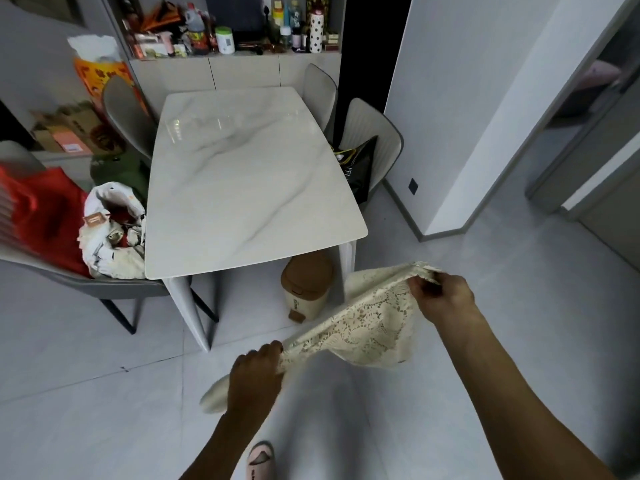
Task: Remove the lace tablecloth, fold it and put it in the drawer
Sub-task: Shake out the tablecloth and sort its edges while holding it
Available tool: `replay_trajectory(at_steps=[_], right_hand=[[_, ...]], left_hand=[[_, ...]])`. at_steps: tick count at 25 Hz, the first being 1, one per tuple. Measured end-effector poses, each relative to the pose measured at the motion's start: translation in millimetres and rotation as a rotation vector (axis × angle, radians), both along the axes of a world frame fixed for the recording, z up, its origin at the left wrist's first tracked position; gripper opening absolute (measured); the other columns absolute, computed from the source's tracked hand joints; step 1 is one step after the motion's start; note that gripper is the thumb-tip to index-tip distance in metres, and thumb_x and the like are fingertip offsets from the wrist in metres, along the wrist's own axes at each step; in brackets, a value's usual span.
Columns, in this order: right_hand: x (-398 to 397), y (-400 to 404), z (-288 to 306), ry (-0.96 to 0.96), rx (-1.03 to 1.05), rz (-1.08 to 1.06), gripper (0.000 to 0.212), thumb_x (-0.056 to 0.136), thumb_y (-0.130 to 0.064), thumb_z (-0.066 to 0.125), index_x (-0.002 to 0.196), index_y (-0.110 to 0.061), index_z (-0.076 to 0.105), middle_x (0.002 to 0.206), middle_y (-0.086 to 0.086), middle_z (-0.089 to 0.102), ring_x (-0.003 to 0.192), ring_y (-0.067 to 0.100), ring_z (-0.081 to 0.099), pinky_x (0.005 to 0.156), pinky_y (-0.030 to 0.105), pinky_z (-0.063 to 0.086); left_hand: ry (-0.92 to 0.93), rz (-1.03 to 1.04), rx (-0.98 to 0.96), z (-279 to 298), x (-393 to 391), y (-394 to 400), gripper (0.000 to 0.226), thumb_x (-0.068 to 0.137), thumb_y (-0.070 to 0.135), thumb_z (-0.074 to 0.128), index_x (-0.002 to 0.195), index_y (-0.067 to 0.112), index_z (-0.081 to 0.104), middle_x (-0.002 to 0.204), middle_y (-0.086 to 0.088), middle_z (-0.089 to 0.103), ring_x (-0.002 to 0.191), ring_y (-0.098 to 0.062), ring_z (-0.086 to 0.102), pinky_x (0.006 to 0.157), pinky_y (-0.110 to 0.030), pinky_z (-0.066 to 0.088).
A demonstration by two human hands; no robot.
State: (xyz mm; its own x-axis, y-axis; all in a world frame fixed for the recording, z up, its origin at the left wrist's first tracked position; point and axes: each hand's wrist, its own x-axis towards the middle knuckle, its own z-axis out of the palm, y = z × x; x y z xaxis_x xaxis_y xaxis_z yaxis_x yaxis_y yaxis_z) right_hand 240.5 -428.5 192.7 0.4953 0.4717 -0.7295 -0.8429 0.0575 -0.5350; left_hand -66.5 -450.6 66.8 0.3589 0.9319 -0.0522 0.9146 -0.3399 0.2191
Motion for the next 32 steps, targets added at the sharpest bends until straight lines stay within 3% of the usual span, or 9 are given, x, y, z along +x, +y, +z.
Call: replay_trajectory(at_steps=[6, 9, 12, 15, 16, 18, 21, 26, 32], right_hand=[[0, -13, -1, -0.105, -0.043, 0.013, 0.011, 0.092, -0.018, 0.062, 0.095, -0.007, 0.064, 0.106, 0.021, 0.066, 0.093, 0.036, 0.061, 0.061, 0.018, 0.052], [5, -10, -13, -0.198, -0.162, -0.062, 0.007, 0.091, 0.004, 0.055, 0.087, -0.001, 0.059, 0.114, 0.024, 0.060, 0.090, 0.035, 0.060, 0.073, 0.032, 0.059], [0, -5, -15, -0.426, -0.312, 0.132, 0.017, 0.090, 0.000, 0.050, 0.077, -0.003, 0.060, 0.097, 0.022, 0.063, 0.069, 0.025, 0.061, 0.054, 0.031, 0.058], [-21, -3, -17, -0.843, -0.315, 0.545, 0.026, 0.093, -0.006, 0.048, 0.114, -0.005, 0.063, 0.105, 0.018, 0.064, 0.080, 0.025, 0.065, 0.062, 0.031, 0.060], [-29, -3, -17, -0.968, -0.299, 0.690, 0.028, 0.095, -0.010, 0.047, 0.119, -0.011, 0.062, 0.106, 0.011, 0.063, 0.083, 0.023, 0.062, 0.068, 0.033, 0.059], [-47, -3, -12, -1.248, -0.249, 0.934, 0.021, 0.095, -0.014, 0.047, 0.087, -0.023, 0.063, 0.083, -0.001, 0.059, 0.070, 0.016, 0.054, 0.063, 0.026, 0.047], [-61, -6, -9, -1.450, -0.169, 1.042, 0.040, 0.092, -0.015, 0.047, 0.055, -0.027, 0.038, 0.055, -0.008, 0.041, 0.052, 0.007, 0.038, 0.052, 0.020, 0.031], [-52, -15, 1, -1.523, -0.072, 0.933, 0.042, 0.091, -0.017, 0.046, 0.052, -0.028, 0.038, 0.049, -0.009, 0.038, 0.046, 0.003, 0.040, 0.044, 0.013, 0.034], [-29, -28, -7, -1.380, -0.049, 0.829, 0.043, 0.095, -0.016, 0.044, 0.055, -0.030, 0.046, 0.047, -0.014, 0.046, 0.046, -0.004, 0.046, 0.042, 0.008, 0.035]], left_hand=[[-0.149, -0.003, 0.386, 11, -37, 13, 0.041, 0.051, -0.002, 0.087, 0.085, 0.007, 0.066, 0.077, -0.009, 0.064, 0.062, -0.026, 0.059, 0.044, -0.029, 0.047], [-0.101, 0.097, 0.352, 18, -51, 20, 0.038, 0.052, -0.010, 0.080, 0.083, 0.007, 0.063, 0.077, -0.011, 0.062, 0.063, -0.031, 0.058, 0.048, -0.033, 0.048], [0.215, 0.187, -0.086, 21, -75, 32, 0.037, 0.069, 0.005, 0.071, 0.103, 0.016, 0.062, 0.099, -0.005, 0.064, 0.086, -0.029, 0.063, 0.071, -0.037, 0.053], [0.193, -0.010, -0.842, 25, -73, 34, 0.051, 0.072, 0.034, 0.078, 0.118, 0.029, 0.056, 0.115, 0.003, 0.061, 0.093, -0.013, 0.062, 0.078, -0.025, 0.051], [0.041, -0.046, -0.805, 27, -60, 31, 0.047, 0.073, 0.039, 0.077, 0.115, 0.032, 0.057, 0.109, 0.006, 0.063, 0.087, -0.010, 0.062, 0.077, -0.024, 0.052], [-0.348, -0.017, -0.474, 31, -17, 29, 0.033, 0.081, 0.044, 0.070, 0.111, 0.032, 0.060, 0.098, 0.010, 0.066, 0.081, -0.008, 0.063, 0.077, -0.029, 0.056], [-0.673, -0.040, -0.301, 44, 54, 30, 0.049, 0.084, 0.054, 0.063, 0.126, 0.033, 0.051, 0.113, 0.016, 0.062, 0.095, -0.002, 0.060, 0.080, -0.023, 0.053], [-0.805, 0.055, -0.163, 35, 110, 16, 0.054, 0.079, 0.052, 0.065, 0.126, 0.030, 0.049, 0.123, 0.012, 0.061, 0.107, -0.007, 0.057, 0.092, -0.025, 0.049], [-0.719, 0.079, -0.133, -5, 79, -7, 0.009, 0.083, 0.026, 0.069, 0.088, 0.031, 0.065, 0.071, 0.019, 0.063, 0.064, -0.005, 0.062, 0.054, -0.015, 0.045]])
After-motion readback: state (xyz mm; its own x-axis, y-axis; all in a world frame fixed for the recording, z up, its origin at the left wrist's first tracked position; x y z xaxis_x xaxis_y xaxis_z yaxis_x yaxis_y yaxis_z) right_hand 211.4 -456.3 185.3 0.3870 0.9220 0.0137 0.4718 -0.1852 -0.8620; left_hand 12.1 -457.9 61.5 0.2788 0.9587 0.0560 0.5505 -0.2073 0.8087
